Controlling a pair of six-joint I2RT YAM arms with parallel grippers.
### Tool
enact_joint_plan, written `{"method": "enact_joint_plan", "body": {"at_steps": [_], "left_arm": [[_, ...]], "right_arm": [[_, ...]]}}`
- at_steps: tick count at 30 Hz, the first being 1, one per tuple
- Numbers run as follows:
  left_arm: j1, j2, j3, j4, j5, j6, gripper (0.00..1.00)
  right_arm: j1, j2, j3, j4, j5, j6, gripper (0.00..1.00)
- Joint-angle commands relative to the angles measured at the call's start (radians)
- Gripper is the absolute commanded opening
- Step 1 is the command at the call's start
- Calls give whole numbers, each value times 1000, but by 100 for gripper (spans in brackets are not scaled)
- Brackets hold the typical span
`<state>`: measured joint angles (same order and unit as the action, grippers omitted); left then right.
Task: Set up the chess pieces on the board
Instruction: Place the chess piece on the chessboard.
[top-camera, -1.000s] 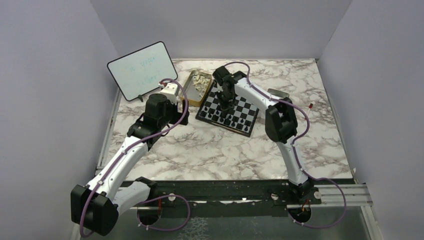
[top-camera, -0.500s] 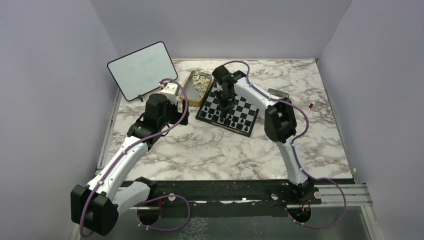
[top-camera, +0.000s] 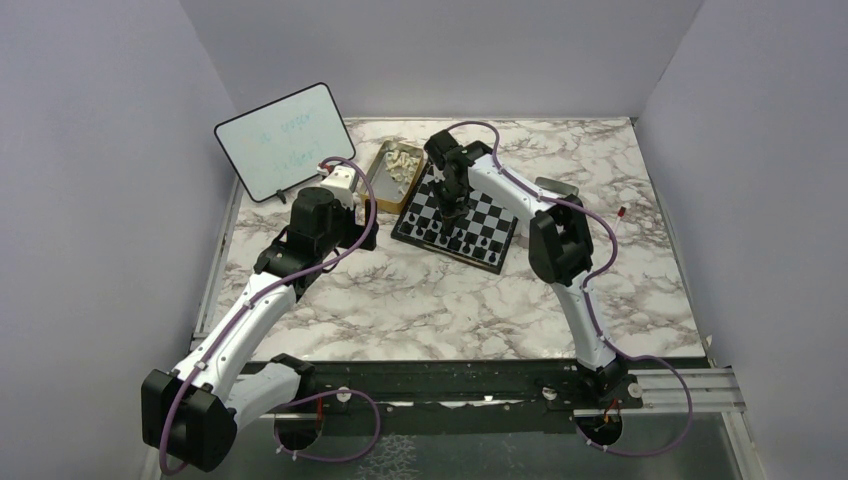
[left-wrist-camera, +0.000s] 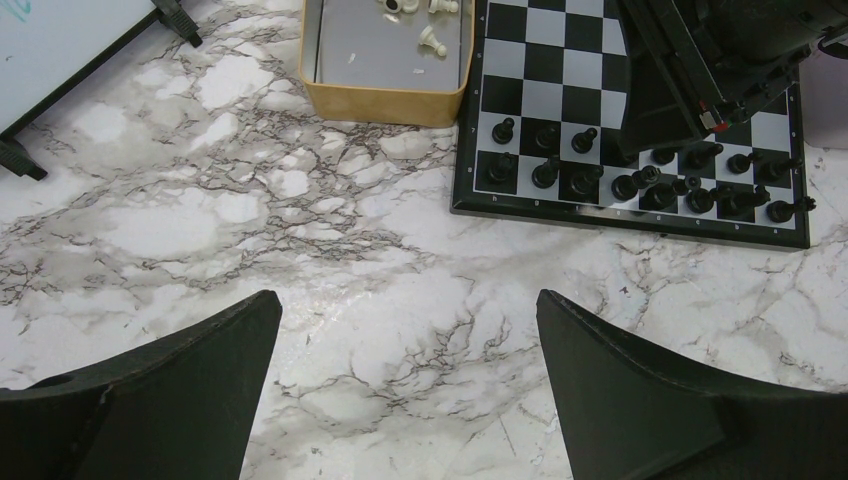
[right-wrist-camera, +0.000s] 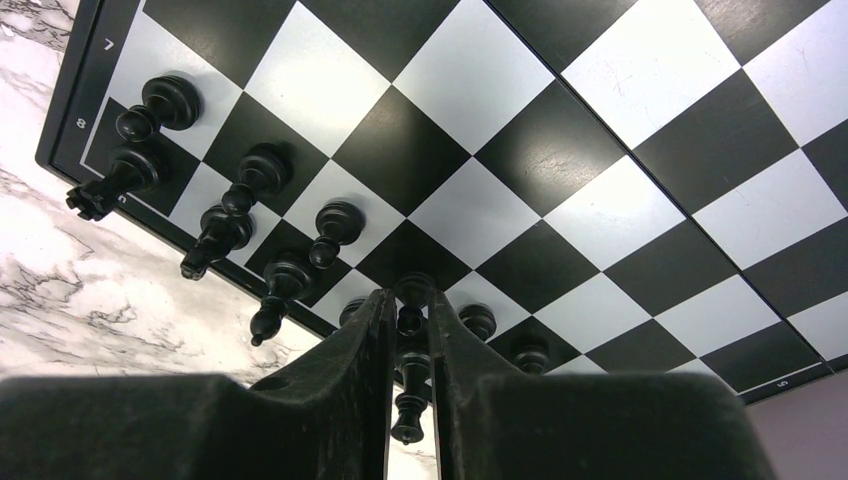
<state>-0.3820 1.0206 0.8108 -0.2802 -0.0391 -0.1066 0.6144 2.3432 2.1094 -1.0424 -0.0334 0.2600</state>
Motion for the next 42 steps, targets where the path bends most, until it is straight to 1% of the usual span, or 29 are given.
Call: {"method": "enact_joint_plan", "body": {"at_steps": [1, 11, 20, 42], "left_arm": [[-8, -19, 5, -2, -16, 13, 99], [-8, -17, 5, -2, -15, 13, 99], [-7, -18, 5, -2, -16, 13, 99], [-9, -19, 5, -2, -15, 13, 99]], "right_arm": [[6, 8, 27, -28, 27, -4, 24], [5, 6, 15, -35, 28, 1, 25], [6, 5, 16, -30, 15, 1, 16], [6, 4, 8, 6, 16, 2, 15]]}}
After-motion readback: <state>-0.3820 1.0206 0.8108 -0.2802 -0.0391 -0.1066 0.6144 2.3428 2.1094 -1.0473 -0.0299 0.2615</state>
